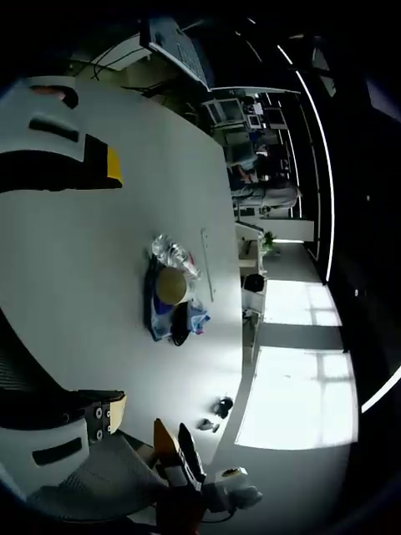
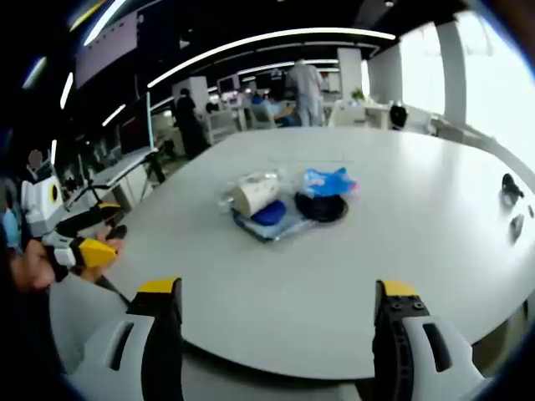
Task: Arrange the tabletop items into an orderly group along one side of the table until the central work area is clear of visible clutter.
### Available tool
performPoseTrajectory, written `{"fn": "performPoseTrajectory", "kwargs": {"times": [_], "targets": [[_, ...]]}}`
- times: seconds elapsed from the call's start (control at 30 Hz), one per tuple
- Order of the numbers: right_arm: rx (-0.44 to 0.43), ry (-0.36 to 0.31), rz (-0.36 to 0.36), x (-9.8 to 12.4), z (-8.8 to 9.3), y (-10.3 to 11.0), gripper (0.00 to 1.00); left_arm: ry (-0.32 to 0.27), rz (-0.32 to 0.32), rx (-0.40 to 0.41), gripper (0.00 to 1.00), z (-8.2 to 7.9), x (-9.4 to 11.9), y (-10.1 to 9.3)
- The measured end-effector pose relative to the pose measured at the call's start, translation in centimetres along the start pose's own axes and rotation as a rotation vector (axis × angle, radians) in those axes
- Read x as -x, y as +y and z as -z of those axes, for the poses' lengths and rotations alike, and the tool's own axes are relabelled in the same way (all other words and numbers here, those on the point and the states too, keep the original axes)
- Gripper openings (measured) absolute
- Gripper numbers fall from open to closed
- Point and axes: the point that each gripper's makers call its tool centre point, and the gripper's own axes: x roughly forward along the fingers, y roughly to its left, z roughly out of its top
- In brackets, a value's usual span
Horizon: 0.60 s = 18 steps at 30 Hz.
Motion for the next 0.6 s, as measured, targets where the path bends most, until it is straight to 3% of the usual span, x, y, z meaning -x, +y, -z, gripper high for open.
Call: {"fn": "performPoseTrajectory", "kwargs": {"times": [0.3,0.5,0.6], "targets": [[0.001,0.003,0.001,0.0,0.0,0.0,0.93,-0.002,0.003,0.006,0.99,0.0,0.0,0.0],[-0.002,0.002,0.000,-0.1,0.0,-0.1,0.92,-0.064,-0.036,0.159,0.99,-0.6,0.5,1.7],[0.001,0.005,-0.001,-0.1,0.1,-0.1,0.92,-0.080,-0.047,0.190,0.99,-0.8,0.7,2.4]]}}
